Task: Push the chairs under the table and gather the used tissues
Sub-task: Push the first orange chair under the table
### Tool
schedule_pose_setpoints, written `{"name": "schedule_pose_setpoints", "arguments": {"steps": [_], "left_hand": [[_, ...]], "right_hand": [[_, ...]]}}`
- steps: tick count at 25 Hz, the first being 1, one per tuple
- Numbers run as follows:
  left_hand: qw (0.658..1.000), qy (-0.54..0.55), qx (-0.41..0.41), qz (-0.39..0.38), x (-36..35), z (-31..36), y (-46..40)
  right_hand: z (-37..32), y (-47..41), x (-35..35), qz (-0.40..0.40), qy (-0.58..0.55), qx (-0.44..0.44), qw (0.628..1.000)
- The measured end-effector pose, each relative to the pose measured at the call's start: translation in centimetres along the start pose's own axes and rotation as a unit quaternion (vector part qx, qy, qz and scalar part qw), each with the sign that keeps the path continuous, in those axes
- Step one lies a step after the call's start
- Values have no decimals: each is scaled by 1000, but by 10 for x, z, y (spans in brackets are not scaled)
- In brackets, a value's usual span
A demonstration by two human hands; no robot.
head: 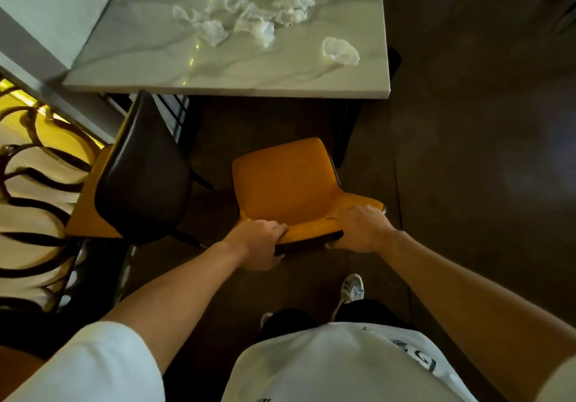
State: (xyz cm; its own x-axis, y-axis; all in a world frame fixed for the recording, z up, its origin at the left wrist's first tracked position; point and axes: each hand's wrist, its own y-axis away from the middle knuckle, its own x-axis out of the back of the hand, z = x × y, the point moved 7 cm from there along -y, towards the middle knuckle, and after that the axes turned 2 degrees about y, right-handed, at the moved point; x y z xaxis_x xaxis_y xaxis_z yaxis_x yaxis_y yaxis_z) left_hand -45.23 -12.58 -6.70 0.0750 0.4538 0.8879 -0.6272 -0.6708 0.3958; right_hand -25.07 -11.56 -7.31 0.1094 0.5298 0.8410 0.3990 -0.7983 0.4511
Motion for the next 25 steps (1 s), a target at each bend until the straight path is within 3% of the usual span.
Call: {"name": "schedule_pose_setpoints", "arguments": {"steps": [8,13,18,25], "left_hand": [[998,-10,-63,-22,-12,-47,36],[998,45,29,24,-21,-50,51],[997,47,-58,19,-14,-55,44],[993,61,-93,34,-5,-75,31]], "right_hand": [[-64,9,-28,50,6,-53,997],[-76,0,-29,-8,43,-28,999],[-76,-9,-24,-35,94,5,995],[-68,-27,-20,-29,75,3,997]]}}
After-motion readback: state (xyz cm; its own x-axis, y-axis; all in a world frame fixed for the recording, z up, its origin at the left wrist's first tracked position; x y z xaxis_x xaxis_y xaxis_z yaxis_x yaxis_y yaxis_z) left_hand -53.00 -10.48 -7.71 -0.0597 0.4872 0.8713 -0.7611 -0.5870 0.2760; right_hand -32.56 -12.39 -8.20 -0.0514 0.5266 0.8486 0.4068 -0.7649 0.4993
